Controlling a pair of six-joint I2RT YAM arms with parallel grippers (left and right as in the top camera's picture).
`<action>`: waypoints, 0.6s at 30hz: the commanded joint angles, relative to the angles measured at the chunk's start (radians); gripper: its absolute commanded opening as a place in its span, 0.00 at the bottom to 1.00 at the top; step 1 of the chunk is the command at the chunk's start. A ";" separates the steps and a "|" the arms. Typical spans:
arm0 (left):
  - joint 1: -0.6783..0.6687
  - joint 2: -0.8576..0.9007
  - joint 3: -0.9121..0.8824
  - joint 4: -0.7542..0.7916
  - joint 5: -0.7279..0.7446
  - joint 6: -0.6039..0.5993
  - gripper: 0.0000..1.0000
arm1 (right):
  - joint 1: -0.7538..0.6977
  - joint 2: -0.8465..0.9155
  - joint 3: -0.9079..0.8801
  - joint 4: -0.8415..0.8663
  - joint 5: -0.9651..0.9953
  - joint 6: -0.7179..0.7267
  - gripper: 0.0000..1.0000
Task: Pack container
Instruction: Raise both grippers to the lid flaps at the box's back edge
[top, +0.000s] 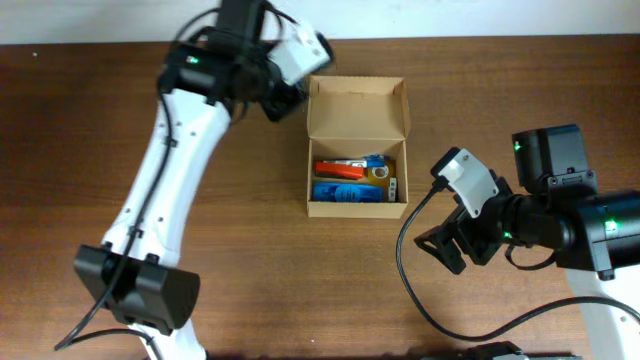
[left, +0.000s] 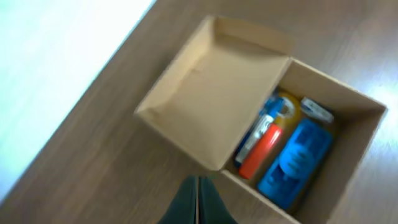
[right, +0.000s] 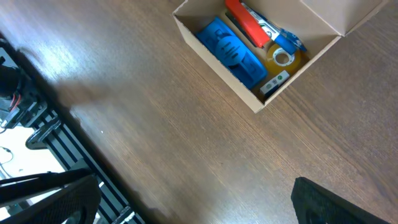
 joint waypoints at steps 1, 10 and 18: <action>0.058 0.011 0.003 0.034 0.059 -0.161 0.02 | -0.001 -0.001 -0.003 0.002 -0.010 0.007 0.99; 0.100 0.296 0.003 0.191 0.061 -0.439 0.02 | -0.001 0.037 -0.003 0.027 -0.011 0.007 0.99; 0.100 0.461 0.003 0.355 0.112 -0.637 0.02 | -0.006 0.255 -0.003 0.252 -0.009 0.009 0.50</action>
